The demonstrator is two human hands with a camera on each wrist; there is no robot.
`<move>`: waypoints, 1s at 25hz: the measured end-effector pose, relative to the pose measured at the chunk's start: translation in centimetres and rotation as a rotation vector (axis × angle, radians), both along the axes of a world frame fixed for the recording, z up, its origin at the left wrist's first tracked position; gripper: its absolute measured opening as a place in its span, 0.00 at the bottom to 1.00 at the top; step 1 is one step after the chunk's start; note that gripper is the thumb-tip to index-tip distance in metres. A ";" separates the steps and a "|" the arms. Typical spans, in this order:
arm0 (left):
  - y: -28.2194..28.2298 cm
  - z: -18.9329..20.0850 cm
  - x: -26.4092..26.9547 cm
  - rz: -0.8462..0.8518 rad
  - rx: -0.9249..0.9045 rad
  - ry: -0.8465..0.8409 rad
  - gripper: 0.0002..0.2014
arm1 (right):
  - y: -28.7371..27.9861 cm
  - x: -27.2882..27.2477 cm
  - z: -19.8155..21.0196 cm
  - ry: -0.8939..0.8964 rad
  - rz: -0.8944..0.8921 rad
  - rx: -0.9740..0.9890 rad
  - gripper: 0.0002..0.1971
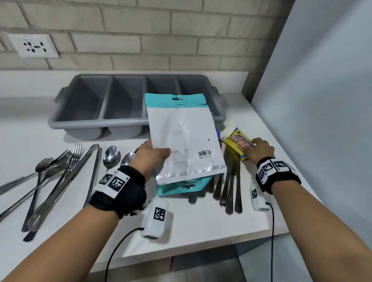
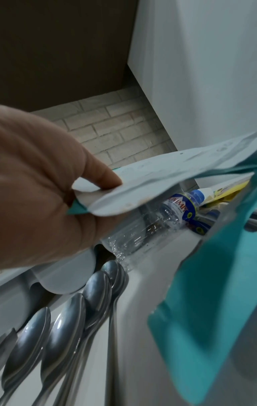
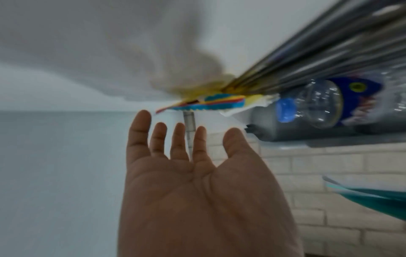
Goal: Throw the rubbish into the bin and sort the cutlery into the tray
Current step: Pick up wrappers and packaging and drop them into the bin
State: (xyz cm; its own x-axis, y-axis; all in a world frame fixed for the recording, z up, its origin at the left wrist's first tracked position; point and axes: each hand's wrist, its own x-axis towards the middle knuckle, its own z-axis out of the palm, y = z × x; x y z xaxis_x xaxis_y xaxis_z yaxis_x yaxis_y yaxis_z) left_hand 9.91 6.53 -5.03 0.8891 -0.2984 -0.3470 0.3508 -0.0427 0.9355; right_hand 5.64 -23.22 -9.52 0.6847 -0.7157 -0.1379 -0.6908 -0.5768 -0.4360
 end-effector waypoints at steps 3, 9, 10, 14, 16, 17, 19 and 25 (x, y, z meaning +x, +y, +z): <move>-0.4 -0.3 0.9 -0.012 0.023 0.012 0.21 | -1.5 1.4 -1.1 0.091 -0.010 0.025 0.36; -1.1 -0.1 1.0 -0.027 0.056 0.029 0.24 | -2.8 1.6 -1.0 0.100 -0.053 0.115 0.36; -1.3 0.2 0.7 -0.035 0.034 0.033 0.24 | -2.7 1.0 -0.6 0.078 -0.053 0.139 0.34; -3.3 2.0 -1.7 -0.119 -0.035 0.003 0.19 | -2.0 -3.2 1.3 -0.107 -0.123 0.190 0.23; -4.8 2.6 -3.5 -0.192 -0.063 -0.021 0.17 | -1.5 -6.4 2.4 -0.283 -0.187 0.234 0.21; -5.6 2.9 -4.8 -0.246 -0.070 -0.038 0.16 | -1.1 -8.7 2.9 -0.384 -0.231 0.248 0.19; -7.2 2.9 -7.8 -0.354 -0.054 -0.088 0.14 | -0.2 -13.9 3.4 -0.542 -0.300 0.260 0.16; -11.5 -2.7 -18.9 -0.581 0.071 -0.064 0.08 | 2.3 -30.2 -2.7 -0.650 -0.533 0.295 0.14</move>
State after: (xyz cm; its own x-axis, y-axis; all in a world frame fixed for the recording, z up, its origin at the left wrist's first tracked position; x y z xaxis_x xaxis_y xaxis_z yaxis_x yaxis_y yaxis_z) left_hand -8.94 -4.96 -7.71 0.6068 -0.7208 -0.3351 0.1942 -0.2744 0.9418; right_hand -24.55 -20.96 -12.19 0.2781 -0.9582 -0.0676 -0.3996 -0.0514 -0.9152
